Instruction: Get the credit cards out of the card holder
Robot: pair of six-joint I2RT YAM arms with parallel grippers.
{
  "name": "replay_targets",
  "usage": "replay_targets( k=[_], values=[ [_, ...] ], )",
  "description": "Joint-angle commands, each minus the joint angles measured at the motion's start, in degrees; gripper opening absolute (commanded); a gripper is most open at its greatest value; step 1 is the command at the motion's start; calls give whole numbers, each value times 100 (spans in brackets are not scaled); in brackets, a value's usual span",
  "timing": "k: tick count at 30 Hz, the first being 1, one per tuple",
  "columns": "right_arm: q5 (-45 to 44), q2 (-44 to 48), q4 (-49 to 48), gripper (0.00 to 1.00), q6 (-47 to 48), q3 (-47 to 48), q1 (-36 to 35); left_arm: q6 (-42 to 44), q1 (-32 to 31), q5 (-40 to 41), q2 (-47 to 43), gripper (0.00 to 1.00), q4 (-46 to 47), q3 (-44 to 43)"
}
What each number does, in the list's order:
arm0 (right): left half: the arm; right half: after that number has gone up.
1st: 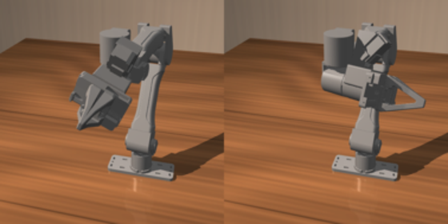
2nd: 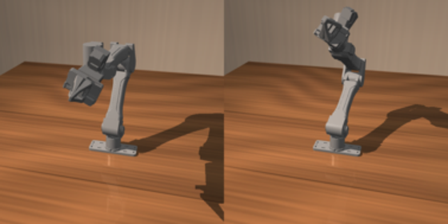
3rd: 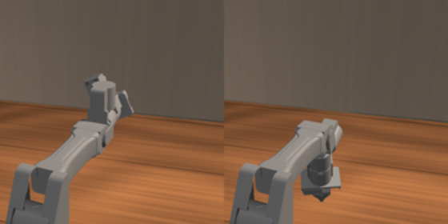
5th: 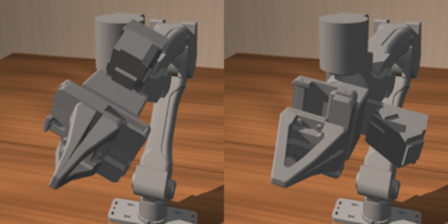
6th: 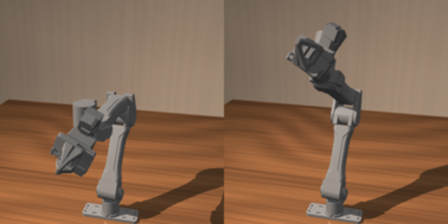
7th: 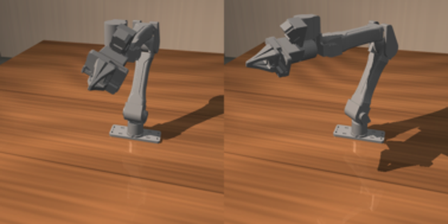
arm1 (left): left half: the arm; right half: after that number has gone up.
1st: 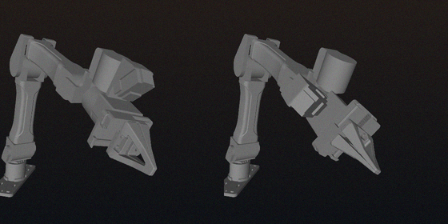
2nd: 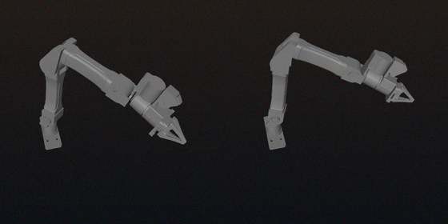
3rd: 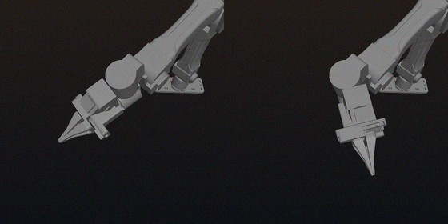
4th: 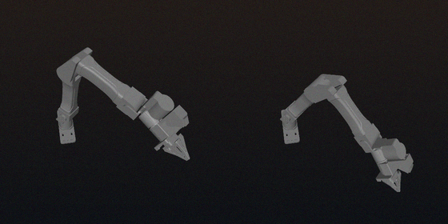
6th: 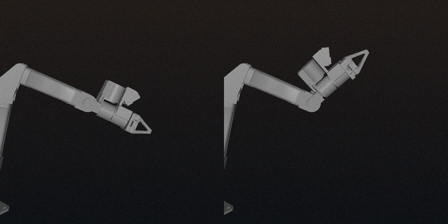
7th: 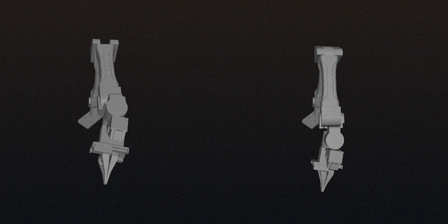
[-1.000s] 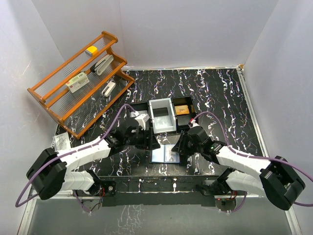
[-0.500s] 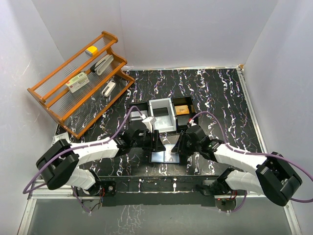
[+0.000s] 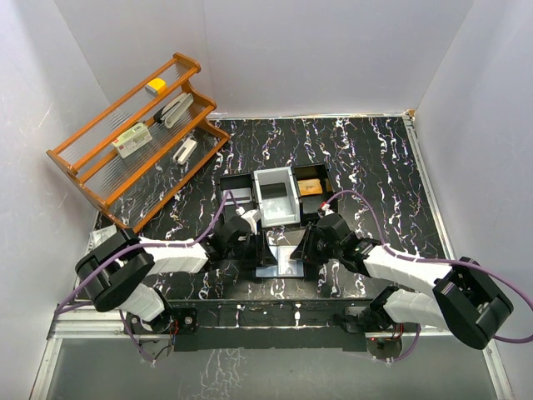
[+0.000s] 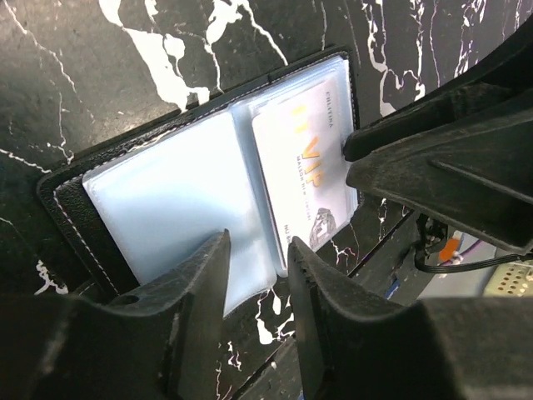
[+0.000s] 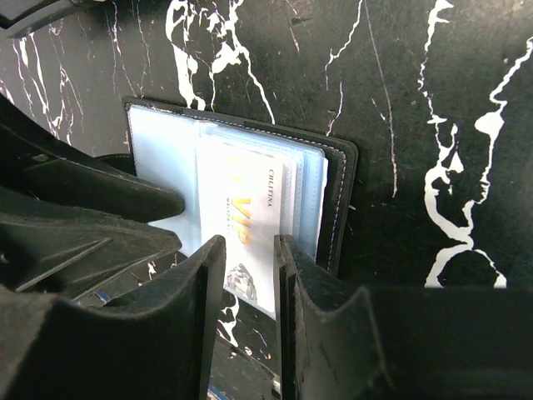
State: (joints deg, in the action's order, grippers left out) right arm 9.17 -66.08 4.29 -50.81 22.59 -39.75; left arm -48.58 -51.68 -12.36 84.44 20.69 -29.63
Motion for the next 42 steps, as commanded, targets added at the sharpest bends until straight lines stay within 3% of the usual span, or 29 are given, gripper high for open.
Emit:
replay_targets(
  k=[1, 6, 13, 25, 33, 42],
  values=[
    [115, -34, -24, 29, 38, -209, -6, -262, -44, 95, 149, 33, 586, 187],
    [173, -115, -122, 29, -19, -430, -2, -556, -45, 12, 292, 28, 1120, 324],
    [164, -158, -52, 29, 31, -370, -7, -548, -53, 92, 212, 24, 1025, 316],
    [151, -308, -42, 29, 33, -352, -5, -514, -88, 198, 166, 29, 815, 287],
    [176, -385, -58, 29, 52, -419, -2, -747, -97, 151, 414, 21, 1223, 527],
    [173, -415, -44, 29, 62, -463, -3, -809, -97, 137, 244, 2, 1343, 529]
  ],
)
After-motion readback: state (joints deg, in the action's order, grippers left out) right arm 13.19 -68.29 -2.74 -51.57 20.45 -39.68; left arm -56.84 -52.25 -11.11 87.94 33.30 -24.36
